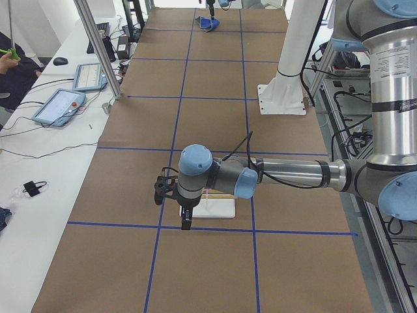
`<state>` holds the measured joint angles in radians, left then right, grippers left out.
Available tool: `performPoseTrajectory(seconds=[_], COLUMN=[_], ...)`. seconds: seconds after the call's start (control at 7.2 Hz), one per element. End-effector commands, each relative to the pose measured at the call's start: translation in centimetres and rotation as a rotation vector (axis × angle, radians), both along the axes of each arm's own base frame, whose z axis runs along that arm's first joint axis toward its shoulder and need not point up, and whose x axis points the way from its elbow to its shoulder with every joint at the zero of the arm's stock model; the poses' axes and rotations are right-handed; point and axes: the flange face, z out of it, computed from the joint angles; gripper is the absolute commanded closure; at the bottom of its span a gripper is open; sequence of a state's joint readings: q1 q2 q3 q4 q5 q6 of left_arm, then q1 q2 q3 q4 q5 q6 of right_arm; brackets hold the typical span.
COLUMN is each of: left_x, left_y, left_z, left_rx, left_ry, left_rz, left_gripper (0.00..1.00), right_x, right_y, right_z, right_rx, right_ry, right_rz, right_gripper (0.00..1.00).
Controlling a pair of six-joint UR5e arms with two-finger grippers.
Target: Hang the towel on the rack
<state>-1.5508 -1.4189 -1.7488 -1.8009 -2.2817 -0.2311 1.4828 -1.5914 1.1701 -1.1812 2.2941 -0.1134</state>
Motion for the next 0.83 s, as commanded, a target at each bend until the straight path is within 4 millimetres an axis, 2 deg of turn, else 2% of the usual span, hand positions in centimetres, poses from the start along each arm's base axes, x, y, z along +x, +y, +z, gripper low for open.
performPoseTrajectory(seconds=[0.0,0.14,0.42,0.56,0.69], left_x=[0.01,0.01,0.01,0.01,0.01], left_y=[-0.21,-0.28,-0.43,-0.43,-0.44], left_z=[-0.28,-0.35,-0.51,-0.51,-0.53], left_rx=[0.006,0.007,0.012,0.012,0.013], left_ry=[0.001,0.001,0.001,0.001,0.001], left_rz=[0.0,0.0,0.0,0.0,0.0], left_gripper=[0.01,0.01,0.01,0.01,0.01], right_x=[-0.65,-0.7,-1.19,-1.23,-1.23], right_y=[-0.84,-0.75,-1.44,-1.61,-1.66], right_z=[1.23,1.64,1.24,1.15,1.07], right_rx=[-0.025,-0.034,-0.03,-0.03,-0.026], right_ry=[0.006,0.009,0.009,0.007,0.007], right_rz=[-0.015,-0.015,-0.02,-0.018,-0.02], right_gripper=[0.0,0.0,0.02,0.35,0.79])
